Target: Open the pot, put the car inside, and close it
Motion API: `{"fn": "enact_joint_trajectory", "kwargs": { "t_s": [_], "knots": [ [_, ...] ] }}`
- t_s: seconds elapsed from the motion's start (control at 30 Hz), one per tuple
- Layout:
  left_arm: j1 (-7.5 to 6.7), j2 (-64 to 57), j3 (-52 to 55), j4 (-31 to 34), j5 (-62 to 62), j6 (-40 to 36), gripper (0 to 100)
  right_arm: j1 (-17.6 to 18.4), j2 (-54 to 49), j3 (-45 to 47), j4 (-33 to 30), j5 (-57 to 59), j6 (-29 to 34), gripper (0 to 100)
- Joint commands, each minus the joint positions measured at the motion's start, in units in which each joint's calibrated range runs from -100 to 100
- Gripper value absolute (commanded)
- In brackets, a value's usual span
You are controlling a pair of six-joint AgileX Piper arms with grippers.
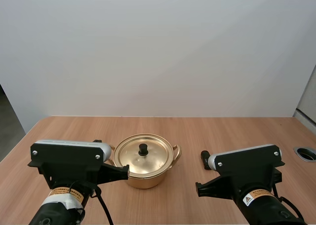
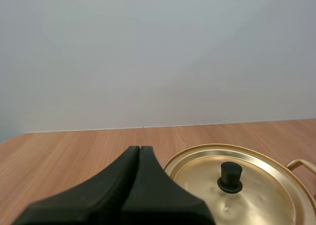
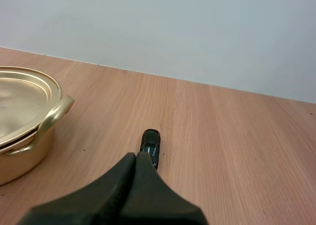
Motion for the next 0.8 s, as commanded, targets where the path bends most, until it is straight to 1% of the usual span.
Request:
{"fn": "enact_joint_trajectory", "kwargs": {
  "t_s": [0.0, 0.27, 0.33, 0.37, 0.43, 0.47, 0.57, 0.7, 0.77],
  "knots": [
    [-0.01, 0.0, 0.0, 0.0, 0.02, 0.07, 0, 0.03, 0.0, 0.0, 0.07, 0.05, 0.01, 0],
    [-0.01, 0.0, 0.0, 0.0, -3.06, 0.07, 0, 0.03, 0.0, 0.0, 0.63, -0.28, 0.01, 0],
    [-0.01, 0.0, 0.0, -0.18, -6.86, 0.07, 0, 0.03, 0.0, 0.0, 1.0, -0.79, -0.11, 0],
    [-0.01, 0.0, 0.0, 0.24, -7.26, 0.48, 0, 0.03, 0.0, 0.0, 0.0, -2.83, -0.47, 0],
    [-0.01, 0.0, 0.0, 0.66, -8.11, 2.89, 0, 0.03, 0.0, 0.0, -4.08, -6.38, -0.48, 0],
    [-0.01, 0.0, -0.57, 0.66, -6.1, 3.02, 0, 0.03, 0.0, 0.0, -5.59, -7.75, -0.48, 0],
    [-0.01, 1.53, -3.94, 0.66, 0.19, 5.62, 0, 0.03, 2.89, 0.0, -6.3, -11.83, -0.28, 0],
    [-0.01, 10.57, -10.02, 0.33, 11.0, 9.59, 0, -0.05, 7.9, 0.0, -7.43, -18.21, -0.01, 0],
    [-0.01, 17.49, -13.52, -0.18, 12.62, 9.69, 0, -0.47, 10.06, -0.85, -7.43, -19.23, -0.01, 0]
  ]
}}
